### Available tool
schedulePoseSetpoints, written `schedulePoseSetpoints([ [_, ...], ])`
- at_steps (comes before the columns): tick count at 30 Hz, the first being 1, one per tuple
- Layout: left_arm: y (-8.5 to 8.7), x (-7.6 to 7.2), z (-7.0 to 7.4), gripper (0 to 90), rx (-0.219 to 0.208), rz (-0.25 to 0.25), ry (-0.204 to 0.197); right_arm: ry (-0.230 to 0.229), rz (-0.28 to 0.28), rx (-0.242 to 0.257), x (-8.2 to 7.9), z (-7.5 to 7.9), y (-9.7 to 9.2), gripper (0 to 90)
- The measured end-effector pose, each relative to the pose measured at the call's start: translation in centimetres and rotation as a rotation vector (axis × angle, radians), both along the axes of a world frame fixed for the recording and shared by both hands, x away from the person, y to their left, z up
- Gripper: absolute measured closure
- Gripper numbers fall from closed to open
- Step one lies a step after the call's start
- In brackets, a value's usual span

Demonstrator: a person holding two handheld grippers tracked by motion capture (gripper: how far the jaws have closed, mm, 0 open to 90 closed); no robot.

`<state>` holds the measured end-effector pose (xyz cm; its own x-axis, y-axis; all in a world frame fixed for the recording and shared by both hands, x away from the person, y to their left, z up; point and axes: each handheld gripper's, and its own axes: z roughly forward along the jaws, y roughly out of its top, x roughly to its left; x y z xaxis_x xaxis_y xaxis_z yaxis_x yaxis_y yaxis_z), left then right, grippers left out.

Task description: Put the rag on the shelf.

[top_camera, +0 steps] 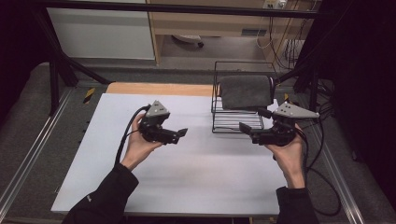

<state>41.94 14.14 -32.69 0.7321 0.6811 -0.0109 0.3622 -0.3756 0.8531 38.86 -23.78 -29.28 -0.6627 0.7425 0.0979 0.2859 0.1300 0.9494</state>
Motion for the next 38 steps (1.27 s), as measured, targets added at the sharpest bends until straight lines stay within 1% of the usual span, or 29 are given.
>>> schedulePoseSetpoints([
  [3, 2.2, -0.9, -1.5, 8.9, -0.006, 0.018, 0.005, 0.026, 0.023, -0.014, -0.3, -1.4, 0.3, 3.0],
  [4, 2.7, -1.0, -1.9, 8.8, -0.008, 0.022, 0.009, 0.039, 0.029, -0.016, -0.4, -2.1, 0.5, 2.8],
  [6, 4.1, -1.7, -2.9, 8.8, -0.014, 0.035, 0.016, 0.054, 0.042, -0.003, -0.5, -3.1, 0.6, 1.8],
  [8, 5.2, -2.3, -3.8, 8.8, -0.014, 0.046, 0.016, 0.068, 0.054, 0.006, -0.6, -4.4, 0.7, 1.2],
  [9, 5.8, -2.6, -4.3, 8.9, -0.010, 0.052, 0.019, 0.074, 0.059, 0.006, -0.7, -5.0, 0.7, 0.9],
  [11, 6.9, -3.2, -5.3, 8.9, -0.001, 0.061, 0.022, 0.104, 0.072, 0.002, -0.7, -6.3, 0.8, 0.7],
  [13, 7.9, -3.8, -6.3, 9.0, 0.003, 0.078, 0.023, 0.123, 0.082, -0.001, -0.8, -7.4, 0.7, 0.6],
  [16, 9.3, -4.4, -7.7, 9.0, 0.013, 0.097, 0.045, 0.145, 0.096, 0.004, -1.0, -9.1, 0.5, 0.6],
  [18, 10.2, -4.7, -8.5, 9.0, 0.021, 0.108, 0.058, 0.162, 0.099, -0.018, -1.0, -10.3, 0.3, 0.6],
  [21, 11.4, -5.2, -9.7, 9.0, 0.028, 0.122, 0.069, 0.191, 0.108, -0.022, -1.1, -11.7, -0.2, 0.5],
  [25, 12.6, -5.6, -10.6, 7.7, 0.046, 0.116, 0.090, 0.209, 0.108, -0.037, -1.4, -13.5, -1.0, 0.5],
  [28, 13.3, -5.8, -11.1, 7.3, 0.046, 0.125, 0.094, 0.222, 0.109, -0.042, -1.7, -14.7, -1.6, 0.5],
  [30, 13.8, -6.0, -11.3, 6.8, 0.035, 0.126, 0.097, 0.232, 0.112, -0.043, -1.9, -15.3, -1.9, 0.5],
  [33, 14.3, -6.3, -11.6, 6.8, 0.023, 0.122, 0.099, 0.239, 0.105, -0.071, -2.3, -15.8, -2.3, 0.5],
  [35, 14.4, -6.3, -11.8, 6.7, 0.024, 0.121, 0.107, 0.247, 0.099, -0.065, -2.4, -16.0, -2.5, 0.5],
  [36, 14.6, -6.2, -12.0, 6.5, 0.032, 0.121, 0.112, 0.248, 0.097, -0.074, -2.4, -16.0, -2.5, 0.5],
  [38, 14.7, -6.2, -12.2, 6.5, 0.028, 0.125, 0.121, 0.247, 0.099, -0.068, -2.4, -15.9, -2.5, 0.5],
])
